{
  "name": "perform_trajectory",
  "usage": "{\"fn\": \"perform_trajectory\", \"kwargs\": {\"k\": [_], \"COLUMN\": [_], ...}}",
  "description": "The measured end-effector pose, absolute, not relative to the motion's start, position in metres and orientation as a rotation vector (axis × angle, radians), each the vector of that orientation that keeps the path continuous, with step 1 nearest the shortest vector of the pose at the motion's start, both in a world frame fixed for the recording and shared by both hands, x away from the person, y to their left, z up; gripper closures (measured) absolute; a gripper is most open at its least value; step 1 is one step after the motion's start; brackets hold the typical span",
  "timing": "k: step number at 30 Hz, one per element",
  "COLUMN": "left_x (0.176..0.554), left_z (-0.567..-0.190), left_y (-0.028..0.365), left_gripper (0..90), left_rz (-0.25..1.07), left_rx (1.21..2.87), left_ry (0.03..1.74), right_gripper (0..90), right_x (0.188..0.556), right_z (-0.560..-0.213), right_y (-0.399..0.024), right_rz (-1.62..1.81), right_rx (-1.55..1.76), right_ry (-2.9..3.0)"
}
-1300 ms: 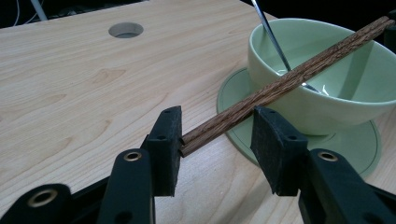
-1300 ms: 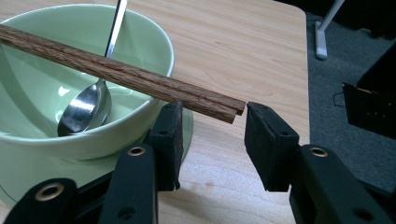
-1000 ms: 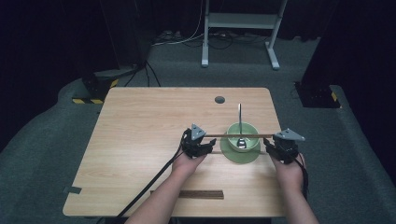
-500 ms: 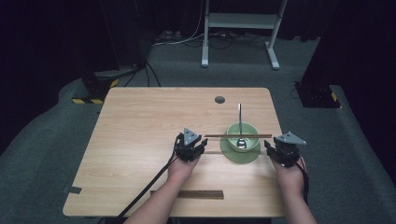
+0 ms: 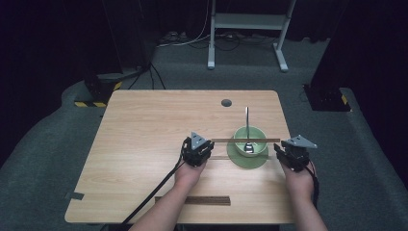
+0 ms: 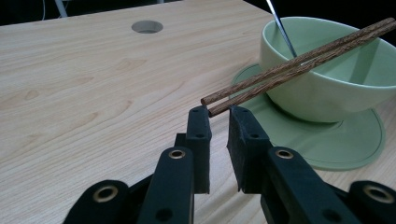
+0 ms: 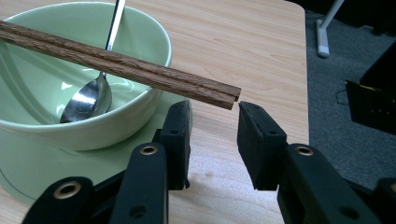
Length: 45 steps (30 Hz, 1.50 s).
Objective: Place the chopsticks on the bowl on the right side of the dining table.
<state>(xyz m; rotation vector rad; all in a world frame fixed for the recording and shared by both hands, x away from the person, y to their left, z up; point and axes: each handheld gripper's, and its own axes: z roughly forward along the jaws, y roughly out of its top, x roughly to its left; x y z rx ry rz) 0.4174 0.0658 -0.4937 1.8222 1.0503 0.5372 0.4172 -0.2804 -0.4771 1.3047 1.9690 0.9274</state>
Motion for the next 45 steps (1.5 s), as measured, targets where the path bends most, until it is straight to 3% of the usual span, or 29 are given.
{"fn": "perform_trajectory", "kwargs": {"k": [45], "left_x": [0.4197], "left_z": [-0.4973], "left_y": [0.0663], "left_gripper": [85.0], "left_rz": [0.546], "left_rx": [1.828], "left_ry": [1.057], "right_gripper": [67.7], "right_x": [0.4206], "right_z": [-0.4765], "right_y": [-0.2802], "right_rz": [0.914], "right_rx": [1.305], "right_ry": [1.964]}}
